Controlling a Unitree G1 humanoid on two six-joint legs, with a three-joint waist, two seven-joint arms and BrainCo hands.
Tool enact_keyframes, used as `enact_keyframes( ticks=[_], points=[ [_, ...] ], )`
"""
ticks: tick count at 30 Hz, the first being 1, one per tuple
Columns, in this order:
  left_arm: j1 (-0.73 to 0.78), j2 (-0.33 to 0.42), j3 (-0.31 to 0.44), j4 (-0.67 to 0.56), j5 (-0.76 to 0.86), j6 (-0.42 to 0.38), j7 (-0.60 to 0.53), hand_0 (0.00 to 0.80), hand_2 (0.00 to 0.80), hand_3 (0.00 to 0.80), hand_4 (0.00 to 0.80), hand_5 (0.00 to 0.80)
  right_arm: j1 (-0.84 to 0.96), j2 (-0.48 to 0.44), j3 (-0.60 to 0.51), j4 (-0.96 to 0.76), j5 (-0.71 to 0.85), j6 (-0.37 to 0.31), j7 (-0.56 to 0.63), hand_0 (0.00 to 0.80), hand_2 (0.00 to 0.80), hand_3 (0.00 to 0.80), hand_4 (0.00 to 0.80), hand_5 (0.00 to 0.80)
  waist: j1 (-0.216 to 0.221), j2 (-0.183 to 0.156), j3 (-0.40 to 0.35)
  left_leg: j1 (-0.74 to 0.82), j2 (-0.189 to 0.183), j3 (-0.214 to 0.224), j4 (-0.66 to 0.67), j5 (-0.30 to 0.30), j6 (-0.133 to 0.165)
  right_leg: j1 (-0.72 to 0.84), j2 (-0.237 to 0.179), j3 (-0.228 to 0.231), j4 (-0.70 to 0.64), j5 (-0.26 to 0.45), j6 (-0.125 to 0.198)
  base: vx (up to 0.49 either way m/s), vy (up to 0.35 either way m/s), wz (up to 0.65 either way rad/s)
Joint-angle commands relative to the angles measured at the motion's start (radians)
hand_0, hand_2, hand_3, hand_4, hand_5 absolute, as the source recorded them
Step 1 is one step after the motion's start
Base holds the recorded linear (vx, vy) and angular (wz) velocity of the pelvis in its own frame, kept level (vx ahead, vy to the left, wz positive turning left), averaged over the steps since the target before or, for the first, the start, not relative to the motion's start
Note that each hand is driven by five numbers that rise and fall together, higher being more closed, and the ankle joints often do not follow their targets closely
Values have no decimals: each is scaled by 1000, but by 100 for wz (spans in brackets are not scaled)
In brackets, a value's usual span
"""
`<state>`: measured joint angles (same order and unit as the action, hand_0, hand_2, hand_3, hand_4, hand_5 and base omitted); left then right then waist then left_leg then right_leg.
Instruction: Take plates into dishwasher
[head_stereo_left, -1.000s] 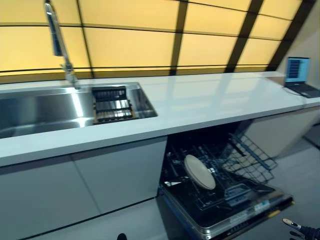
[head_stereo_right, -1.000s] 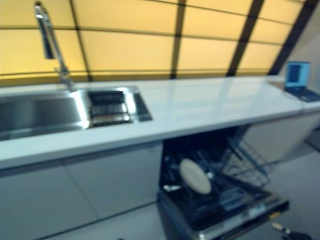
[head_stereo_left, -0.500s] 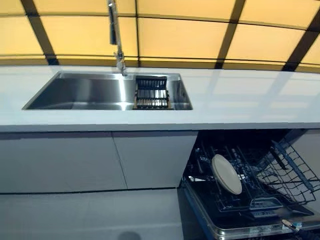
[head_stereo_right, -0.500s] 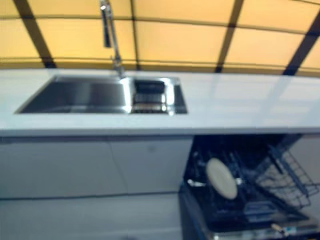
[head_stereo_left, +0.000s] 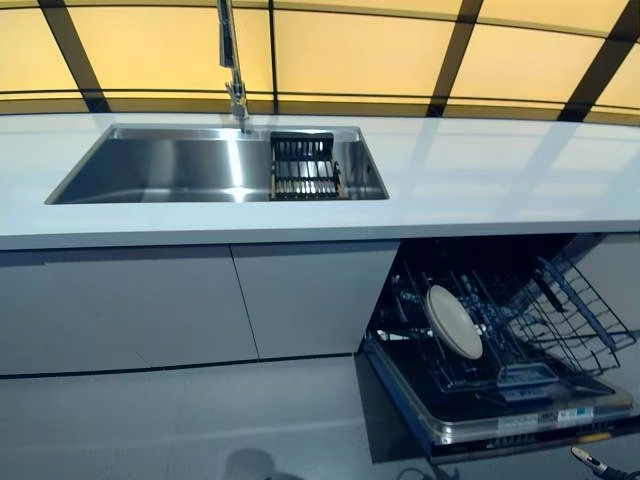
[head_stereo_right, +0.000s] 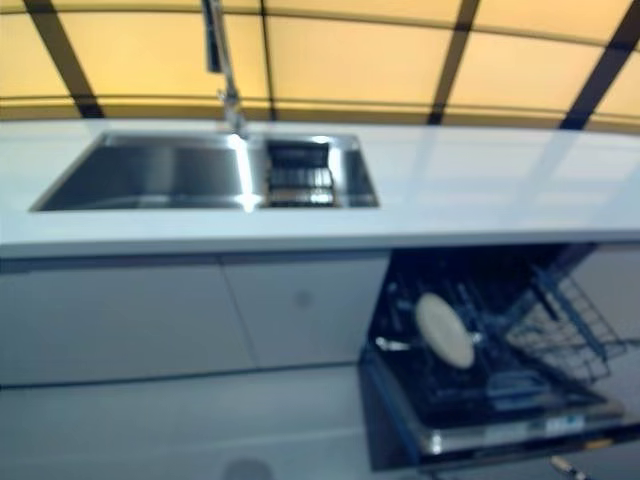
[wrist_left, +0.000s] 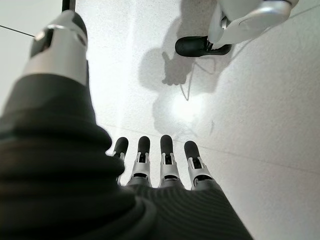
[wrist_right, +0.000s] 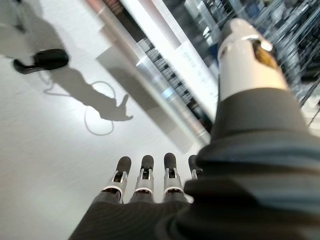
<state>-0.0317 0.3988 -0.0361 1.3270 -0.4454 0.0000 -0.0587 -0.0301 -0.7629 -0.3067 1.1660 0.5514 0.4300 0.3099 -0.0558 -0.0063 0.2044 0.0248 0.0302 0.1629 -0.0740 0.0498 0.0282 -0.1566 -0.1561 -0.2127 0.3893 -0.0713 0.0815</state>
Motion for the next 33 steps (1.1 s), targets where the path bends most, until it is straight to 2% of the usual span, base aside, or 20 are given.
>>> enact_keyframes(
  ticks=[1,3,4,6,8,14,17,22,27,33],
  points=[
    [-24,14,11,57,2,32,2,0,0,0,0,0,31,6,-19,53,-29,-45,10,0,0,0,0,0,7,-50,-51,8,19,-135,61,-76,-25,83,-73,177,-264,181,47,-8,-455,19],
    [-31,17,21,59,-16,31,16,0,0,0,0,0,13,20,5,60,-1,-51,-11,0,0,0,0,0,15,-67,-57,-3,52,-93,103,-86,-38,107,-69,135,-314,163,64,-87,-270,12],
    [-41,20,37,59,-46,31,27,0,0,0,0,0,-3,32,24,67,9,-53,-17,0,0,0,0,0,18,-72,-56,-12,80,-74,119,-86,-48,111,-58,135,-309,145,70,-92,-228,-28],
    [-56,23,45,49,-53,36,18,0,0,0,0,0,-3,52,33,66,33,-57,-17,0,0,0,0,0,22,-79,-48,-21,105,-67,125,-74,-57,121,-39,133,-313,131,70,-86,-241,-11],
    [-64,15,49,38,-28,17,7,0,0,0,0,0,11,87,45,44,69,-66,-15,0,0,0,0,0,27,-87,-41,-27,115,-71,109,-57,-66,140,-22,125,-338,131,69,-102,-226,16],
    [-77,4,26,2,-31,9,17,0,0,0,0,0,6,125,67,29,149,-121,-31,0,0,0,0,0,20,-84,-40,-16,112,-69,44,-23,-77,151,-7,105,-384,142,65,-98,-99,7],
    [-73,-3,10,-1,-23,2,12,0,0,0,0,0,2,173,86,-15,235,-187,-67,0,0,0,0,0,12,-69,-37,-9,101,-73,7,-9,-76,149,0,106,-384,135,61,-76,-21,-2],
    [-73,-12,-9,0,-27,-4,2,0,0,0,0,0,-8,219,81,-6,312,-231,-70,0,0,0,0,0,-1,-48,-33,-14,92,-68,-6,-4,-78,139,0,109,-397,138,56,-73,4,0],
    [-96,-26,-33,-14,-36,-3,2,0,0,0,0,0,-53,268,88,24,423,-271,-68,0,0,0,0,0,-5,-19,-4,-47,85,-70,-13,9,-80,110,6,123,-407,145,48,-133,-12,-1],
    [-105,-46,-53,-23,-49,-12,0,0,0,0,0,0,-77,286,93,51,448,-277,-61,0,0,0,0,0,-12,3,13,-72,78,-85,-13,20,-85,96,12,133,-408,143,39,-85,21,-6]
  ],
)
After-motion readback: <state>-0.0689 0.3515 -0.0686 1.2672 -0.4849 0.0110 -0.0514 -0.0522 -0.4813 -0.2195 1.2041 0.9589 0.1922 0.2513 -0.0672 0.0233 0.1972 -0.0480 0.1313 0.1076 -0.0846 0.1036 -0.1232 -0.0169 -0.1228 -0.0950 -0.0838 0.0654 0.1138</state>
